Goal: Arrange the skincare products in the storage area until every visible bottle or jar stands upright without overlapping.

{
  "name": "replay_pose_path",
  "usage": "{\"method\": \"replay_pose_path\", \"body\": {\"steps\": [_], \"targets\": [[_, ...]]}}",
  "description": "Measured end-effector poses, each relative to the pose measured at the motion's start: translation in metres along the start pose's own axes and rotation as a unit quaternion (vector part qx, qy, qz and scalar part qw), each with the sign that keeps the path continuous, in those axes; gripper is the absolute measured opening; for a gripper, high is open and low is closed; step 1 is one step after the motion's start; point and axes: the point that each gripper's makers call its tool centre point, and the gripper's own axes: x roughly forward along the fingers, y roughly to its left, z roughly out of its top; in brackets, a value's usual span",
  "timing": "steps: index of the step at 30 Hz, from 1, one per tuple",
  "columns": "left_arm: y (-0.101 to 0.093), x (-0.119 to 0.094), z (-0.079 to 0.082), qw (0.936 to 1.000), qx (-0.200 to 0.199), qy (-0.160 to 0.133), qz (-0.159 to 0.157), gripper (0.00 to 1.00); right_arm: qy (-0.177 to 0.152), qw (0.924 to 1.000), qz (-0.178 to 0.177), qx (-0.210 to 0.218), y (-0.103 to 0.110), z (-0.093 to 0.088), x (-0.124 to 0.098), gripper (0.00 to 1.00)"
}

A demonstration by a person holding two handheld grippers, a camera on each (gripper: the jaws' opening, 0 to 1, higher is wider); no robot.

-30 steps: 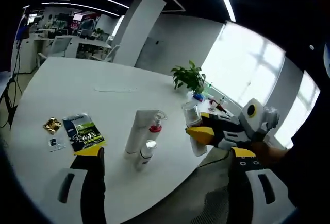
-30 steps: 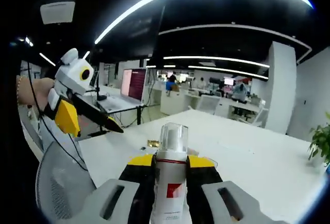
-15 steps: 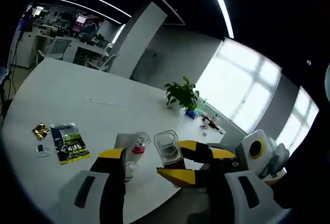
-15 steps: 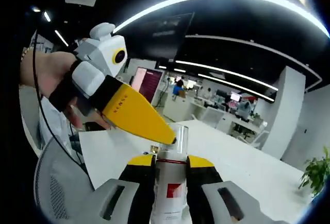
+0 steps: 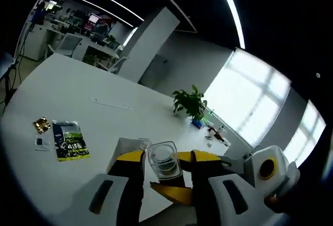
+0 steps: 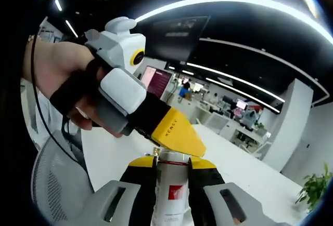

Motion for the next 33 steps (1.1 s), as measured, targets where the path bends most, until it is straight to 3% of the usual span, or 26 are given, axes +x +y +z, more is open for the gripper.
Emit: {"method": "replay_pose_path", "body": {"steps": [6, 10, 15, 18, 21, 24, 25, 28, 31, 33], "targets": [[0.004, 0.000, 0.003, 0.9998, 0.009, -0.008, 0.014, 0.17, -0.003, 1.0000, 0.000, 0.002, 0.000, 0.004, 0.001, 0.13], [0.000, 0.001, 0.005, 0.9992, 0.036, -0.014, 0.010, 0.18, -0.001, 1.0000, -0.002, 0.007, -0.002, 0.004, 0.001, 0.13], [-0.005, 0.000, 0.008, 0.9992, 0.038, -0.010, -0.001, 0.17, -0.010, 0.9996, -0.002, 0.027, -0.003, 0.007, -0.002, 0.13], [-0.010, 0.000, 0.008, 0.9981, 0.059, 0.006, -0.016, 0.15, -0.012, 0.9985, 0.008, 0.052, -0.002, 0.008, -0.002, 0.13], [-0.013, -0.001, 0.007, 0.9947, 0.093, 0.026, -0.036, 0.15, -0.013, 0.9957, 0.044, 0.081, 0.004, 0.008, -0.003, 0.13], [-0.024, -0.005, 0.011, 0.9890, 0.118, 0.038, -0.080, 0.15, -0.006, 0.9882, 0.088, 0.125, 0.010, 0.005, -0.007, 0.17], [-0.032, -0.007, 0.015, 0.9856, 0.123, 0.040, -0.109, 0.15, -0.004, 0.9889, 0.089, 0.118, 0.005, 0.002, -0.008, 0.19], [-0.040, -0.011, 0.019, 0.9771, 0.147, 0.062, -0.140, 0.15, -0.023, 0.9791, 0.146, 0.140, 0.014, 0.006, -0.016, 0.19], [-0.046, -0.014, 0.018, 0.9584, 0.213, 0.094, -0.165, 0.15, -0.043, 0.9646, 0.195, 0.172, 0.016, 0.015, -0.027, 0.17], [-0.061, -0.016, 0.014, 0.9430, 0.250, 0.109, -0.190, 0.15, -0.055, 0.9541, 0.224, 0.191, 0.015, 0.019, -0.034, 0.18]]}}
